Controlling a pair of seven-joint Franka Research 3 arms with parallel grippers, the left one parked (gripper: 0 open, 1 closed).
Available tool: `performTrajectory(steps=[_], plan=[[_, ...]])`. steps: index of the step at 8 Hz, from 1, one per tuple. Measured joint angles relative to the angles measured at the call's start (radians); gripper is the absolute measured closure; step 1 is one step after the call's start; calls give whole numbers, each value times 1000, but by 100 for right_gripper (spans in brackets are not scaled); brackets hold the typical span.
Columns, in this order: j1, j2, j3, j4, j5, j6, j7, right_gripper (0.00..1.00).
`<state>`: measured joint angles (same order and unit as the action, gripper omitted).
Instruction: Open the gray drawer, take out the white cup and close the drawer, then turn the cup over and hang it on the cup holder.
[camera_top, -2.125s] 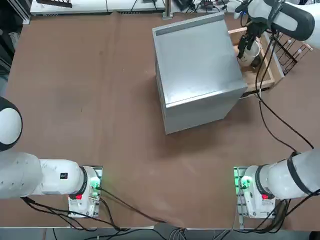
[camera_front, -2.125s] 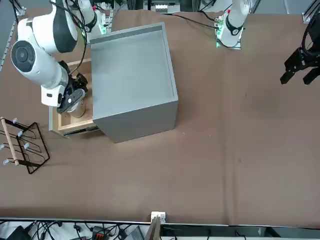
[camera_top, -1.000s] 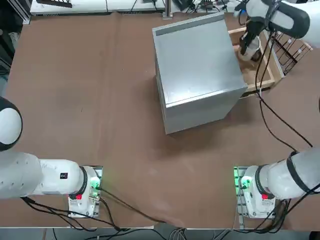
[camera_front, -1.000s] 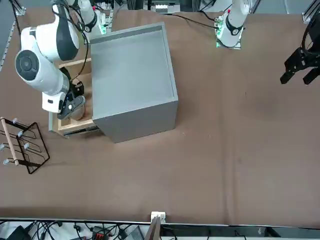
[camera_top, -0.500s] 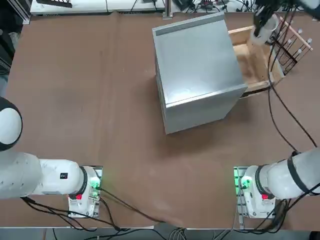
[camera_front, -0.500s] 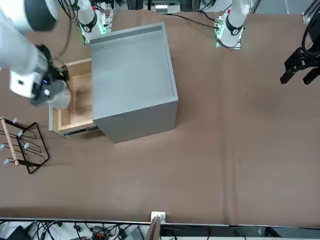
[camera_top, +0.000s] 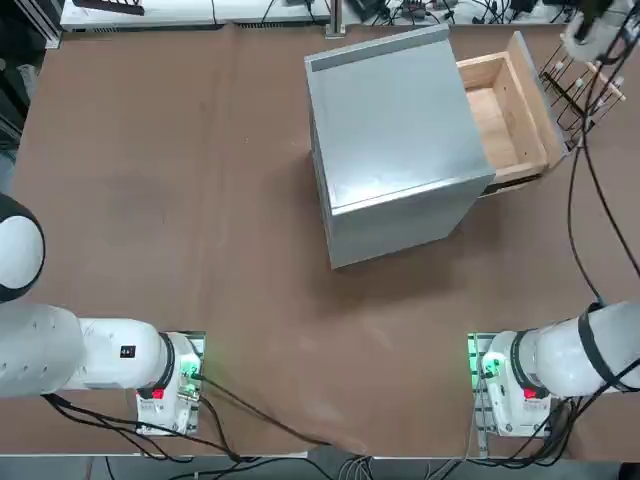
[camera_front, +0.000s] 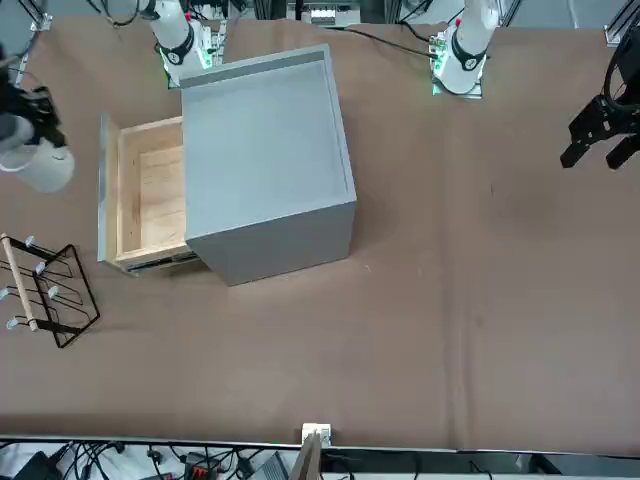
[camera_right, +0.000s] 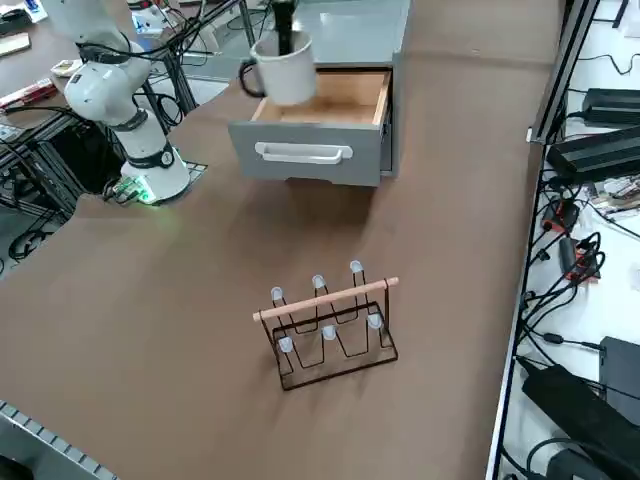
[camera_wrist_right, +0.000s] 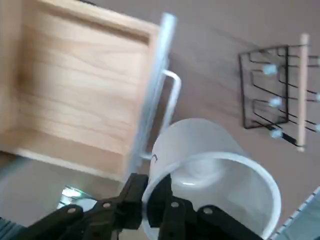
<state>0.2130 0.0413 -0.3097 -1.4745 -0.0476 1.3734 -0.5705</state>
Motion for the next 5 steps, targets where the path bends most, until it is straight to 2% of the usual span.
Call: performTrajectory(steps=[1, 2, 3, 5], plan=[[-7, 10, -60, 0, -1, 10, -90, 94], [-30, 30, -101, -5, -1, 35, -189, 94], [-69, 58, -116, -29, 0, 79, -279, 94], [-127, 104, -120, -194, 0, 297, -452, 94]])
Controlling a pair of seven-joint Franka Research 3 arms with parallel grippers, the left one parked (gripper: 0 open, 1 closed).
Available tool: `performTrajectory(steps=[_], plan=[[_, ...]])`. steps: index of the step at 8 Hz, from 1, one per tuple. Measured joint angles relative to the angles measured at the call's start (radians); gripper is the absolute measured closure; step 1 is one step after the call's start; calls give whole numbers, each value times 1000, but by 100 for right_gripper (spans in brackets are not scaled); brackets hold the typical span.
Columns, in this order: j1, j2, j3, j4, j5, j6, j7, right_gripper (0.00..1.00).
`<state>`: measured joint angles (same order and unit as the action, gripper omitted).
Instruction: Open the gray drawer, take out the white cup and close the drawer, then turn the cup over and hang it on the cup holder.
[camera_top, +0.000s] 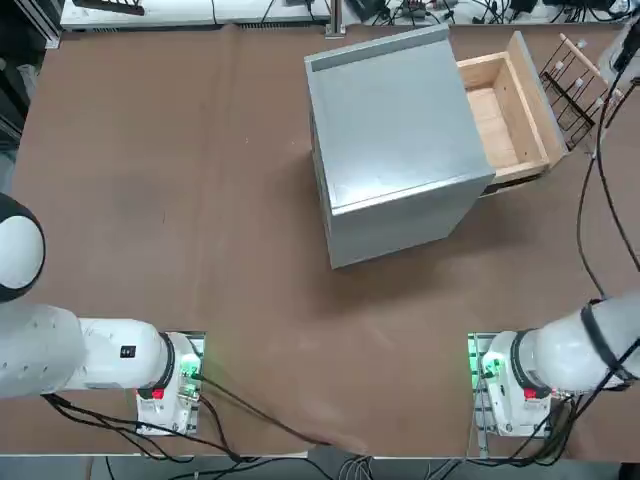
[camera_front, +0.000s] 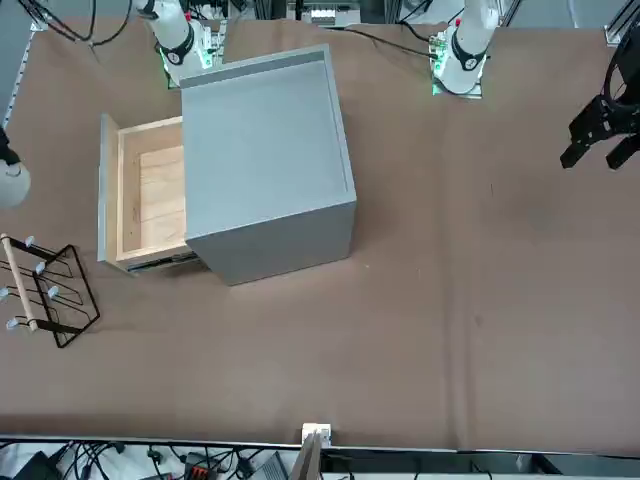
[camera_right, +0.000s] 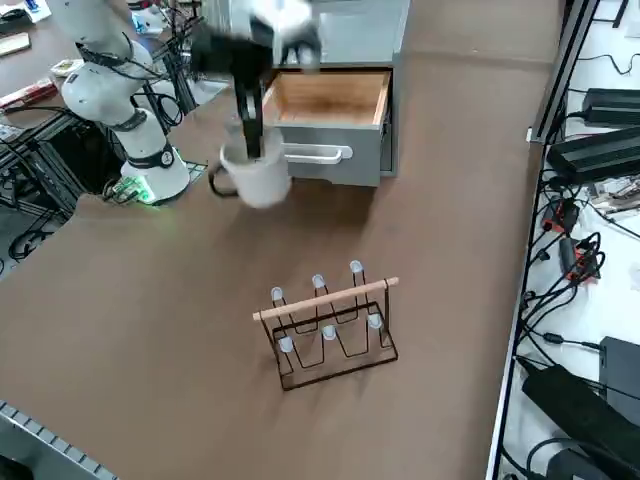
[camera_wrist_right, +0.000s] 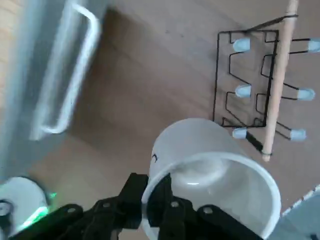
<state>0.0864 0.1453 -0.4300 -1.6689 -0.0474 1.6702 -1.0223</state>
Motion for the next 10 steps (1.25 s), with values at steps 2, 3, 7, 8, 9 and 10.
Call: performTrajectory(steps=[2, 3, 7, 8, 9, 10], plan=[[-29, 24, -1, -189, 0, 223, -194, 94], [-40, 24, -1, -270, -1, 310, -269, 94], [-44, 25, 4, -534, -97, 645, -458, 94], [-43, 27, 7, -573, -111, 688, -466, 94], [-42, 38, 10, -599, -115, 718, -470, 94], [-42, 62, 12, -609, -115, 741, -470, 94]])
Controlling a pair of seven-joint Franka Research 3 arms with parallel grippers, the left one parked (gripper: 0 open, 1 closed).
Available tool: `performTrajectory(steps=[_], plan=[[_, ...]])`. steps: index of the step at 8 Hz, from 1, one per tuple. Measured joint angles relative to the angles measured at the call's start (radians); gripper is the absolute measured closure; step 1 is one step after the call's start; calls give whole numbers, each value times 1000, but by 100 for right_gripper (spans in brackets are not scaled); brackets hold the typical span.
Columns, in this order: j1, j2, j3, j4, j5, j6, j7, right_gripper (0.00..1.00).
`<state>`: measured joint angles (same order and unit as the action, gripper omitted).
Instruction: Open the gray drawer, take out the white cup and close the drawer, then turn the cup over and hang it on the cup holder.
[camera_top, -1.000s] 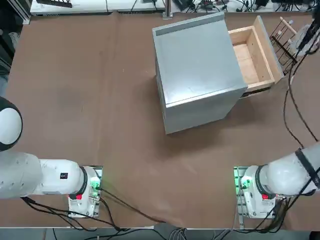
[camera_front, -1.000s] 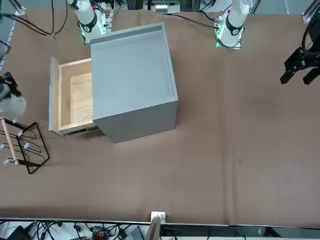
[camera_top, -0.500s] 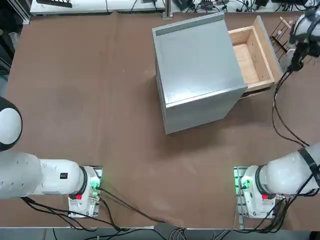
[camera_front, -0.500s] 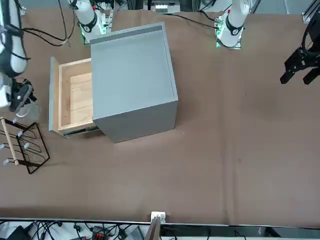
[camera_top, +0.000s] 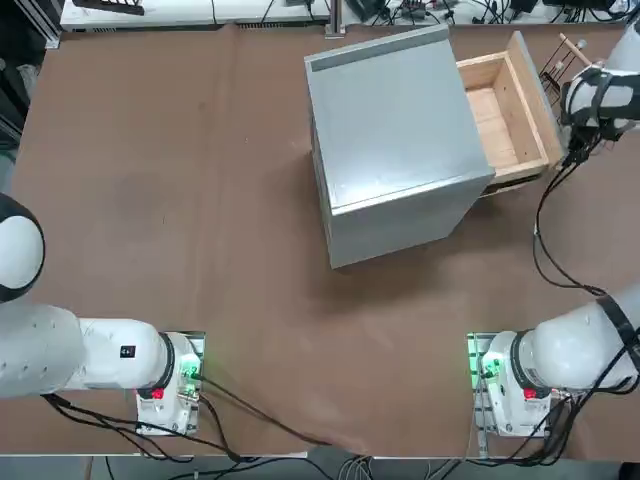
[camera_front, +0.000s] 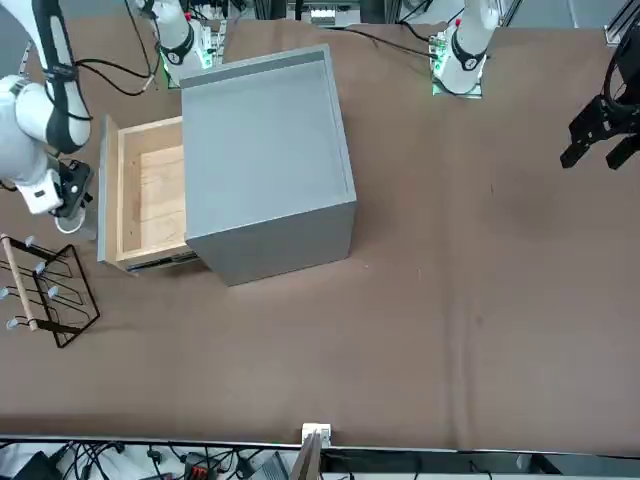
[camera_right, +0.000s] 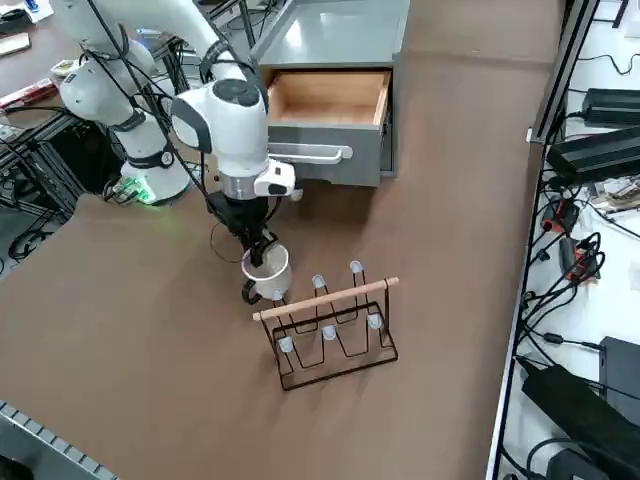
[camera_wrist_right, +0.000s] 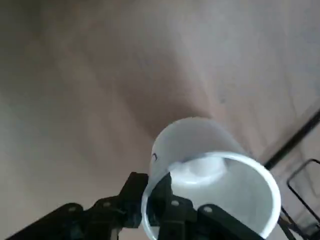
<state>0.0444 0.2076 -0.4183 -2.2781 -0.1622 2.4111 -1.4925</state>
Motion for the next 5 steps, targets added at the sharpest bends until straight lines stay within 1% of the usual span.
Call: performTrajectory(steps=[2, 3, 5], plan=[[0, 51, 1, 0, 1, 15, 20, 94], [1, 50, 1, 0, 2, 12, 35, 92], [7, 47, 1, 0, 2, -1, 57, 82]])
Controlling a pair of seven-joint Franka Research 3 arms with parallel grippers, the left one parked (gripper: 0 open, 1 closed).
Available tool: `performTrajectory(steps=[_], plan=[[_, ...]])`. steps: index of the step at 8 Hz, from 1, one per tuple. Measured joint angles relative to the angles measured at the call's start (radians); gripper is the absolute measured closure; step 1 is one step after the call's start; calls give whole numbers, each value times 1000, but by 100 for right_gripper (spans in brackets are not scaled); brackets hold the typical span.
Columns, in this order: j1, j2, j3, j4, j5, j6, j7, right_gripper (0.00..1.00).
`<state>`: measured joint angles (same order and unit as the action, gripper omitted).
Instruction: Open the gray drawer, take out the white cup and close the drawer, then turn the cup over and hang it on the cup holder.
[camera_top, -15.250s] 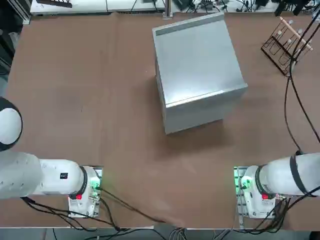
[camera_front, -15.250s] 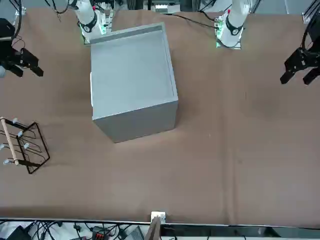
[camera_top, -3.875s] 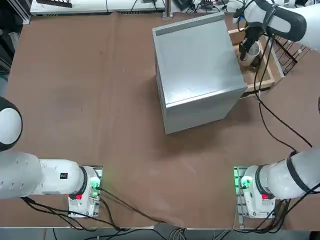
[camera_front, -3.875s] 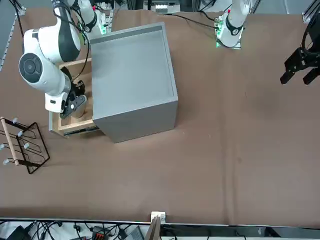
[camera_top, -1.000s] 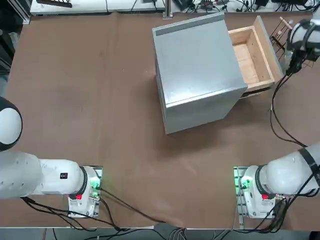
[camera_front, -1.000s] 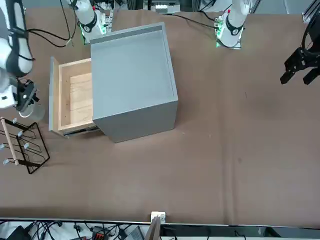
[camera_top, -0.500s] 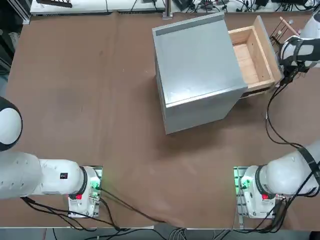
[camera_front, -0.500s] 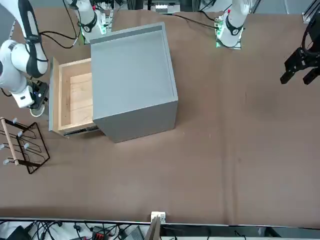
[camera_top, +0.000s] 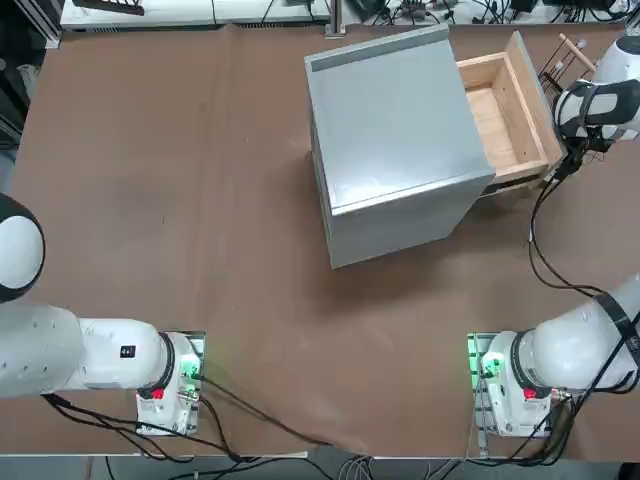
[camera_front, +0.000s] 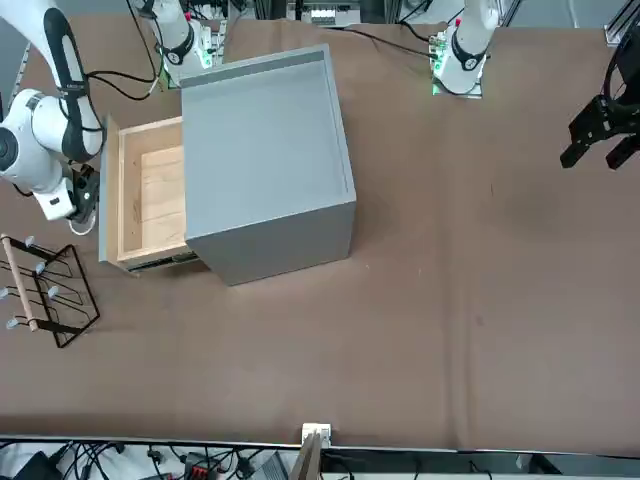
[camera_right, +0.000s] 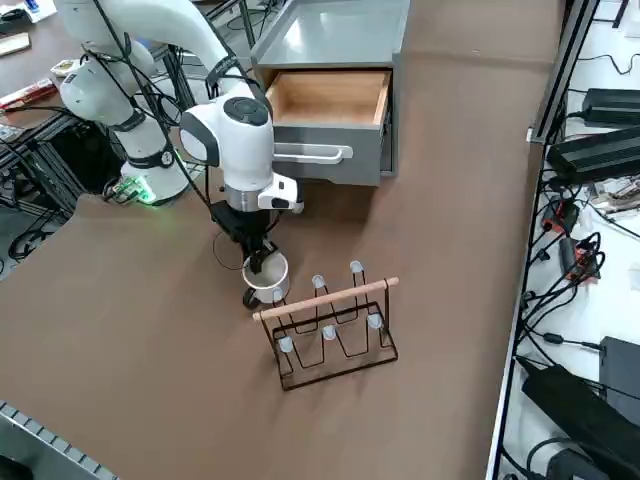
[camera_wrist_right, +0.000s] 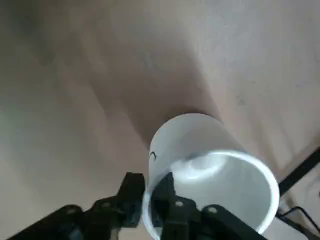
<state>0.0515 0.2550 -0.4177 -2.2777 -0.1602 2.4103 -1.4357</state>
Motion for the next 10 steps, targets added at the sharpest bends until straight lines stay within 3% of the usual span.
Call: performTrajectory(steps=[2, 4, 5, 6, 8, 10], plan=[[13, -21, 0, 14, 0, -75, 29, 46], [20, -118, 0, 74, 12, -254, 57, 7], [26, -170, 0, 98, 51, -319, 73, 1], [43, -197, 1, 103, 134, -340, 87, 2], [94, -186, 4, 102, 250, -339, 125, 6], [147, -170, 4, 103, 260, -334, 216, 17]])
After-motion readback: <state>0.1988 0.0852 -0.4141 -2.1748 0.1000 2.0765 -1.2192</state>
